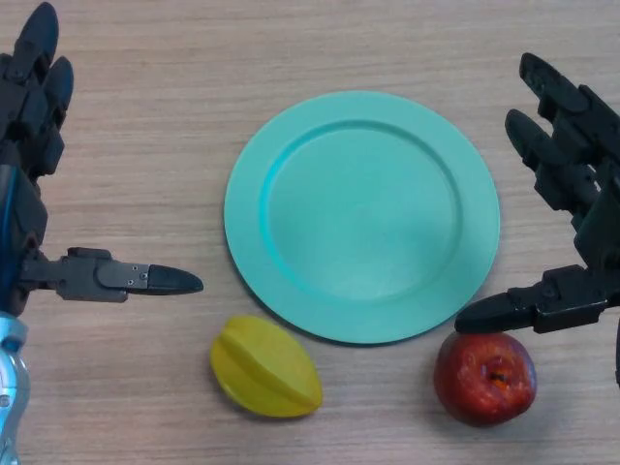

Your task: Pick up the yellow starfruit and place it on the plate

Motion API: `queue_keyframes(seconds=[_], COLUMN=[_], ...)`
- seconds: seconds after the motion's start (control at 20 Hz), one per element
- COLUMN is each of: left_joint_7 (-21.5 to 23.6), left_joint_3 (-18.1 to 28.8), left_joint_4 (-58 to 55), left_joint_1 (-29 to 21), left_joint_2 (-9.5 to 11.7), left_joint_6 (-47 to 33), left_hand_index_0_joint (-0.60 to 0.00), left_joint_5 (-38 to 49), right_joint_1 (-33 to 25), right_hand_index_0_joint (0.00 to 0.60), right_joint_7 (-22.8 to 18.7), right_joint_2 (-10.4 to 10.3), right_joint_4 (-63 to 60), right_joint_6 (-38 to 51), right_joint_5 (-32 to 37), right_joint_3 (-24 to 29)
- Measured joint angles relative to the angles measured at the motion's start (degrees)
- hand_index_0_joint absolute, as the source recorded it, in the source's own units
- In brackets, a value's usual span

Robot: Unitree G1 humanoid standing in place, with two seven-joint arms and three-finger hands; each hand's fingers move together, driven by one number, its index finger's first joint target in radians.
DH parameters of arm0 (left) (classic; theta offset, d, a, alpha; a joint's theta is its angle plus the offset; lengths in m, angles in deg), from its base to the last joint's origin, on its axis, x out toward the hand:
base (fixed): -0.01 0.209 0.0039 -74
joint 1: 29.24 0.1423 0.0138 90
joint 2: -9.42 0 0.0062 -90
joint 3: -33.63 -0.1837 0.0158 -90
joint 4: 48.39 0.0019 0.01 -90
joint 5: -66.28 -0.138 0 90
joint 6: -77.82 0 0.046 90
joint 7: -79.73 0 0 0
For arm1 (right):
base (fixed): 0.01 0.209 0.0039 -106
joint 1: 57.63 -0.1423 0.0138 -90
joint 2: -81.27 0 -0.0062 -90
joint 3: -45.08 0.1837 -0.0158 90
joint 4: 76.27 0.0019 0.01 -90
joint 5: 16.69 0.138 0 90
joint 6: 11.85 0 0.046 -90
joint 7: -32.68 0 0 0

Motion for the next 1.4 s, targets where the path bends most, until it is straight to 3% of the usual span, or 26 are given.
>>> queue_keyframes(seconds=[0.6,0.8,0.9,1.0,1.1,1.25,1.4], left_joint_7=[-0.14,-6.83,-12.37,-22.16,-24.50,-24.40,-22.56], left_joint_3=[0.01,-0.17,-0.98,-1.72,-3.74,-4.48,-5.53], left_joint_4=[-0.73,-4.59,-6.47,-10.86,-11.94,-7.12,-1.44], left_joint_1=[1.05,4.75,7.76,11.16,13.82,15.62,14.74], left_joint_2=[-0.02,-0.40,-0.78,-0.99,-2.26,-2.93,-2.11], left_joint_6=[-0.01,-0.41,-0.42,2.37,2.22,-9.11,-20.95], left_hand_index_0_joint=[0.000,0.000,0.000,0.000,0.000,0.000,0.000], left_joint_5=[-0.03,-3.11,-6.92,-6.96,-11.53,-16.16,-25.43], right_joint_1=[-0.60,-1.07,-1.70,-2.63,-2.90,-2.97,-2.99], right_hand_index_0_joint=[0.000,0.000,0.000,0.000,0.000,0.000,0.000], right_joint_7=[0.56,0.56,0.56,0.54,0.54,0.49,0.45], right_joint_2=[0.21,0.33,0.35,0.37,0.37,0.36,0.37], right_joint_4=[0.04,-0.02,-0.31,-1.16,-1.48,-2.10,-2.07], right_joint_6=[-0.12,-0.12,-0.12,-0.12,-0.12,-0.12,-0.12], right_joint_5=[-0.01,-0.02,-0.80,-3.32,-3.24,-3.24,-3.24], right_joint_3=[0.03,-0.02,-0.05,-0.51,-0.59,-0.59,-0.63])
